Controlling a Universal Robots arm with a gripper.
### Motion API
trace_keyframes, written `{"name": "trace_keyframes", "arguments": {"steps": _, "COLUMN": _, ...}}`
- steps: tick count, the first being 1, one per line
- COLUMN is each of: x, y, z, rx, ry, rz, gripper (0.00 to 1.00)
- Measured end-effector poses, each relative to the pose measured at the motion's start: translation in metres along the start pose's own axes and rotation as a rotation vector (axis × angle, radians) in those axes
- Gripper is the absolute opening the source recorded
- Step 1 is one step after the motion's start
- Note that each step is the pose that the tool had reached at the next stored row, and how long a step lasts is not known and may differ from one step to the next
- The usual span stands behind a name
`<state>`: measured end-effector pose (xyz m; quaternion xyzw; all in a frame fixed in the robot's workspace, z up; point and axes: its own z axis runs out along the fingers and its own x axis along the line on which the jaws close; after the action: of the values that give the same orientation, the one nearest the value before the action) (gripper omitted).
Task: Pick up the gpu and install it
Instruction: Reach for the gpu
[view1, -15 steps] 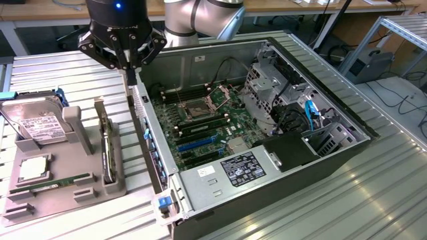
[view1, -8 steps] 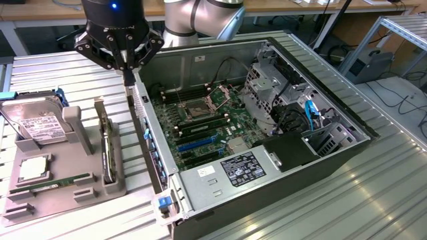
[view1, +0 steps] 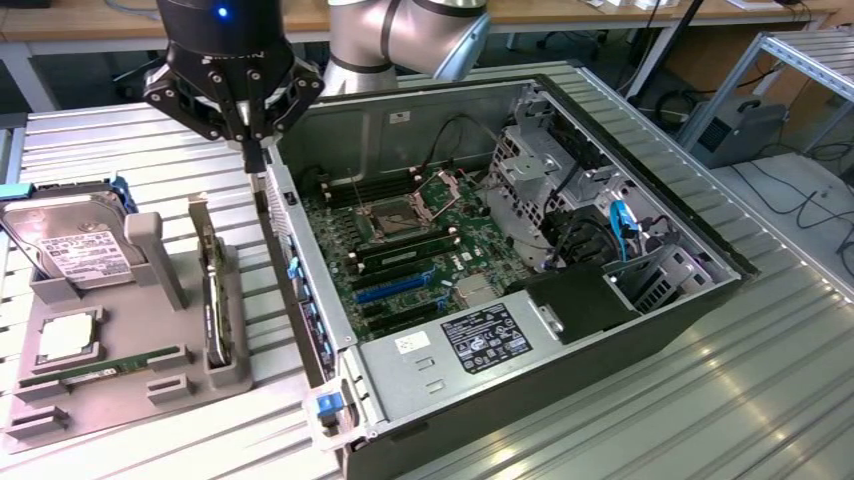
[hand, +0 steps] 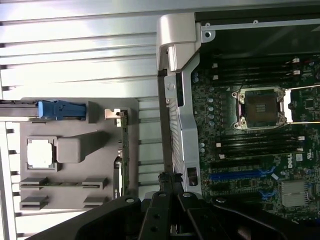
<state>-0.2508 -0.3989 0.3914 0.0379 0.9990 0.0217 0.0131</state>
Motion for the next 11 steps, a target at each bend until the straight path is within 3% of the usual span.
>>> {"name": "trace_keyframes", "arguments": {"steps": 11, "x": 0.0043, "y": -0.0003, "z": 0.0001, "rx": 0.0000, "ry": 0.0000, "rz": 0.000, "gripper": 0.11}}
